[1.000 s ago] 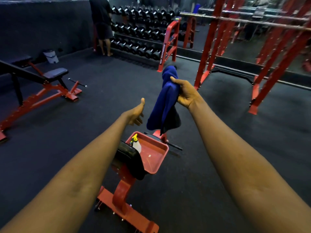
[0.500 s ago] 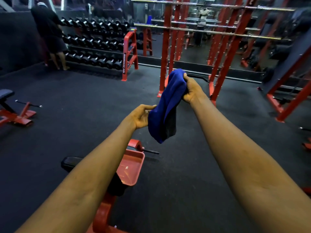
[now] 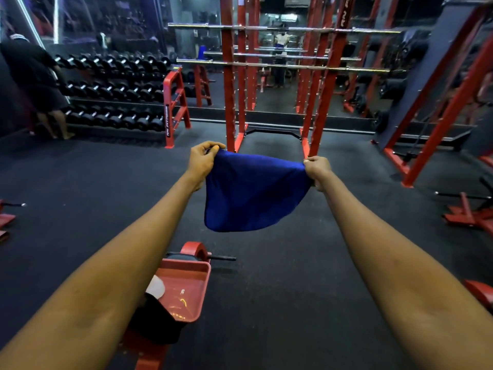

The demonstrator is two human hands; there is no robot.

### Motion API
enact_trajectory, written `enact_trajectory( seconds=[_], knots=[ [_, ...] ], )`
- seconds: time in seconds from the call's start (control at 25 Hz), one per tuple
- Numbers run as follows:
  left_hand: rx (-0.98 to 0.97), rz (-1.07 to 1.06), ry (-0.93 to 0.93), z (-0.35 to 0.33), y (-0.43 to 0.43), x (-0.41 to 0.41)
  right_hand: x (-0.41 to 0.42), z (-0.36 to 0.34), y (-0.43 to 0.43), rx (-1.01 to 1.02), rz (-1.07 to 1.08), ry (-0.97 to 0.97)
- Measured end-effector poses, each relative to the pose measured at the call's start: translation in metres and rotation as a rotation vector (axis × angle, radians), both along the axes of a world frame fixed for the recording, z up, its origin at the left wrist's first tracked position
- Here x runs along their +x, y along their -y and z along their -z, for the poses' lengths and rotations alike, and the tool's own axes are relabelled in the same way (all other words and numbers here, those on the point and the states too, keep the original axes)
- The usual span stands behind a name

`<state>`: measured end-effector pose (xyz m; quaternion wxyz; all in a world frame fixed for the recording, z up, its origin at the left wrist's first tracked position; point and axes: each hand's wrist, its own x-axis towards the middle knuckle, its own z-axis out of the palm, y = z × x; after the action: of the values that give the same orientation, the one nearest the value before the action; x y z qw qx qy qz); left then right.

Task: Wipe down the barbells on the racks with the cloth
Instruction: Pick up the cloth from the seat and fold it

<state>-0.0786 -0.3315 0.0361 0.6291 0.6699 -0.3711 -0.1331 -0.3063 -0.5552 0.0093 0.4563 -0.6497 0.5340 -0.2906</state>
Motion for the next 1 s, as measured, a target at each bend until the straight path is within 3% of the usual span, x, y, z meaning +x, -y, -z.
enact_trajectory(
  seconds=[0.08, 0.2, 0.28, 0.4, 0.48, 0.6, 0.84, 1.0],
  knots=[
    [0.047, -0.033, 0.024, -0.007, 0.009, -0.009, -0.016, -0.023, -0.024, 0.171, -0.022, 0.294],
    [0.053, 0.125, -0.236, -0.014, 0.015, -0.016, -0.037, -0.044, -0.035, 0.402, -0.196, 0.646],
    [0.133, 0.225, -0.238, -0.020, 0.015, -0.013, -0.048, -0.051, -0.030, 0.291, -0.277, 0.545],
    [0.359, 0.101, 0.232, -0.023, 0.017, -0.009, -0.053, -0.050, -0.016, -0.177, -0.242, -0.033],
    [0.364, 0.048, 0.387, -0.027, 0.017, -0.015, -0.056, -0.052, -0.011, -0.336, -0.195, -0.171],
    [0.363, 0.094, 0.347, -0.029, 0.016, -0.019, -0.056, -0.052, -0.009, -0.348, -0.159, -0.110],
    [0.172, 0.000, -0.116, -0.035, 0.029, -0.044, -0.051, -0.059, -0.006, -0.004, -0.046, 0.345],
    [0.133, -0.033, -0.273, -0.042, 0.034, -0.048, -0.048, -0.060, -0.010, 0.151, 0.009, 0.379]
  ],
)
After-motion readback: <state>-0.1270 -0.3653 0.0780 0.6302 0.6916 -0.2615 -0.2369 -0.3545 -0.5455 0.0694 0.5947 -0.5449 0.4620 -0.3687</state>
